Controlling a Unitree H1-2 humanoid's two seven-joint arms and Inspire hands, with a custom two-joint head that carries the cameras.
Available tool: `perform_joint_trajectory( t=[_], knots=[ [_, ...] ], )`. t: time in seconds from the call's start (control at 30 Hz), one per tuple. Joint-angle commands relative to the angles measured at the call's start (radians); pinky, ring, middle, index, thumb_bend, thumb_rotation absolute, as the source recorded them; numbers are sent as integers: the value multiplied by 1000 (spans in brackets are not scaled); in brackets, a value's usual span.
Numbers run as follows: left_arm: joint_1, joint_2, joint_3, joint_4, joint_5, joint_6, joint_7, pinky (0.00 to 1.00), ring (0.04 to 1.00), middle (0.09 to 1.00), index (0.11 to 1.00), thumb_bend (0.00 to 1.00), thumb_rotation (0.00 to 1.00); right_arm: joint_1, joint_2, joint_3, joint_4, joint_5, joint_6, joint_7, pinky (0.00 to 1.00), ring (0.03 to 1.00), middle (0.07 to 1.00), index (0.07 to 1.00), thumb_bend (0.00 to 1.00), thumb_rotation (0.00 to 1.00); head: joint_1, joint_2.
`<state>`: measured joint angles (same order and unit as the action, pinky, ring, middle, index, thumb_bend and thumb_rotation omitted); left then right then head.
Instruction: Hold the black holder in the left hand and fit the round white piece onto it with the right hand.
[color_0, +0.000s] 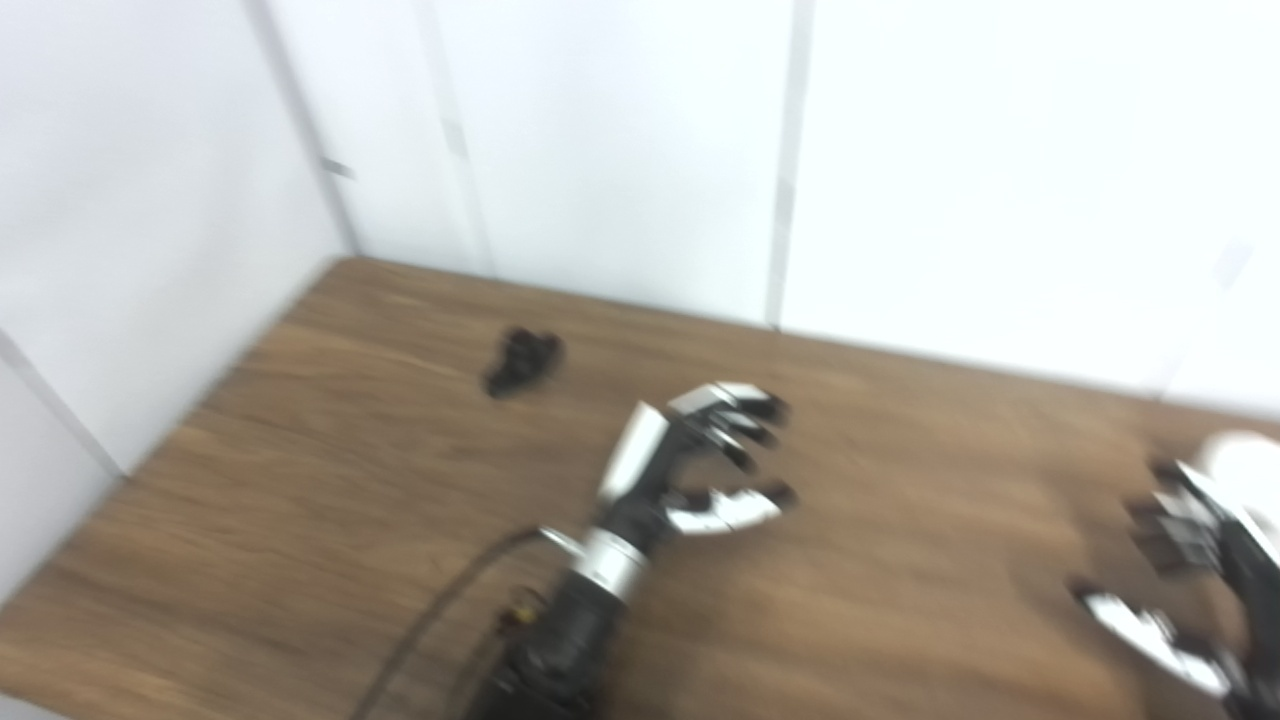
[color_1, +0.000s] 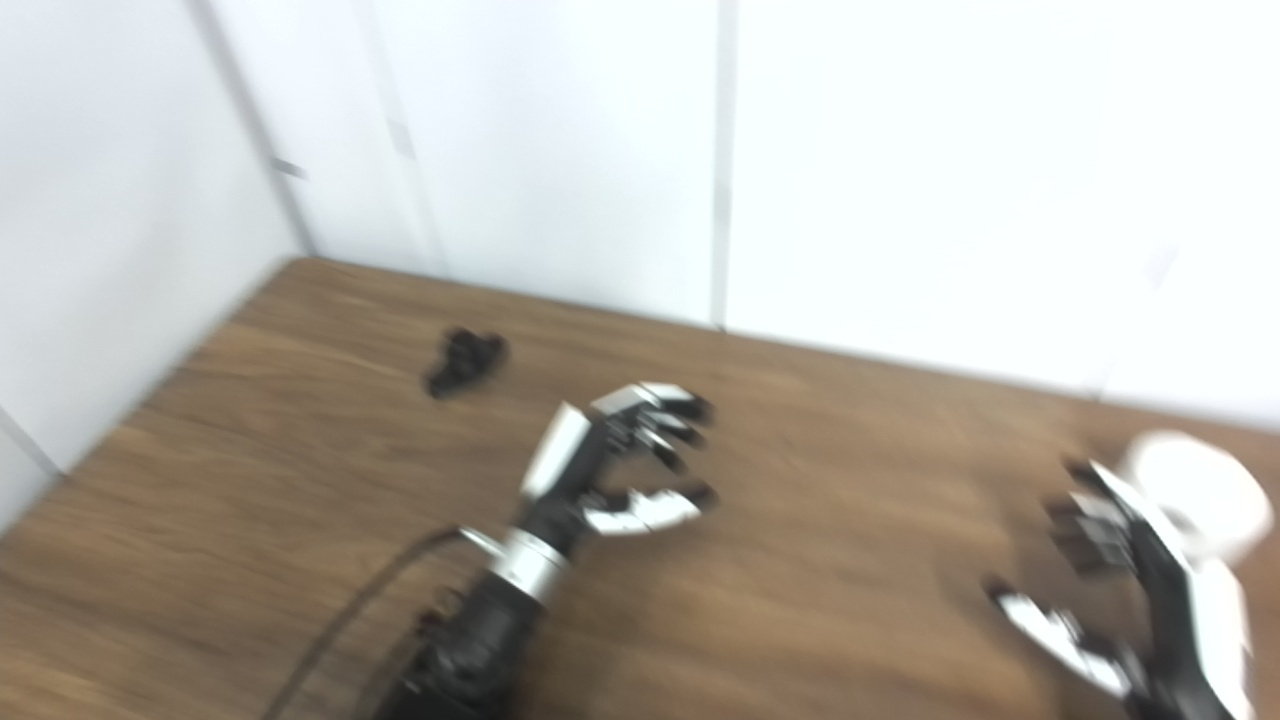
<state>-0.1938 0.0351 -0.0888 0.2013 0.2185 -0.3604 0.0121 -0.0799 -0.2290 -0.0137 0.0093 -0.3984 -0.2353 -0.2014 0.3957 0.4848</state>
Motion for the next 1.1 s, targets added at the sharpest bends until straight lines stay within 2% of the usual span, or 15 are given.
perform_joint_trajectory(
  t=[0.0,0.27,0.47,0.63,0.77,0.83,0.9,0.97,1.07],
  knots=[
    [18,-10,-16,50,27,-35,24,515,659,716,712,639,0,-27,-15,-12,-21,18,-40,-1,486,564,636,783,565,0,0,-2],
    [7,-8,-24,76,24,-48,37,506,665,717,706,637,0,-29,-20,-16,-13,15,-45,1,478,570,622,774,554,0,-2,-1],
    [7,-6,-13,27,26,-30,51,492,646,707,683,647,0,-30,-23,-18,-20,14,-38,9,462,568,623,774,541,26,-2,4],
    [-9,40,6,-40,-2,5,10,547,647,678,634,686,0,-33,-28,-21,-19,14,-40,11,443,560,620,770,538,36,2,5],
    [-33,99,17,-69,-6,11,-29,510,638,672,634,704,0,-32,-28,-22,-15,18,-38,12,437,559,621,770,539,51,4,5],
    [-43,132,18,-86,28,29,-32,484,621,670,633,715,0,-33,-29,-22,-16,23,-36,14,432,556,620,768,538,55,5,11],
    [-47,160,23,-112,87,70,-18,506,638,688,639,735,0,-35,-29,-22,-16,28,-33,18,430,555,620,767,536,51,5,11],
    [-45,179,32,-152,168,130,9,586,707,739,648,774,26,-37,-29,-23,-18,28,-30,21,435,555,621,766,535,44,7,12],
    [-48,199,53,-187,206,170,26,607,738,779,666,800,7,-42,-32,-24,-10,27,-43,20,432,552,621,764,534,26,8,14]
  ],
)
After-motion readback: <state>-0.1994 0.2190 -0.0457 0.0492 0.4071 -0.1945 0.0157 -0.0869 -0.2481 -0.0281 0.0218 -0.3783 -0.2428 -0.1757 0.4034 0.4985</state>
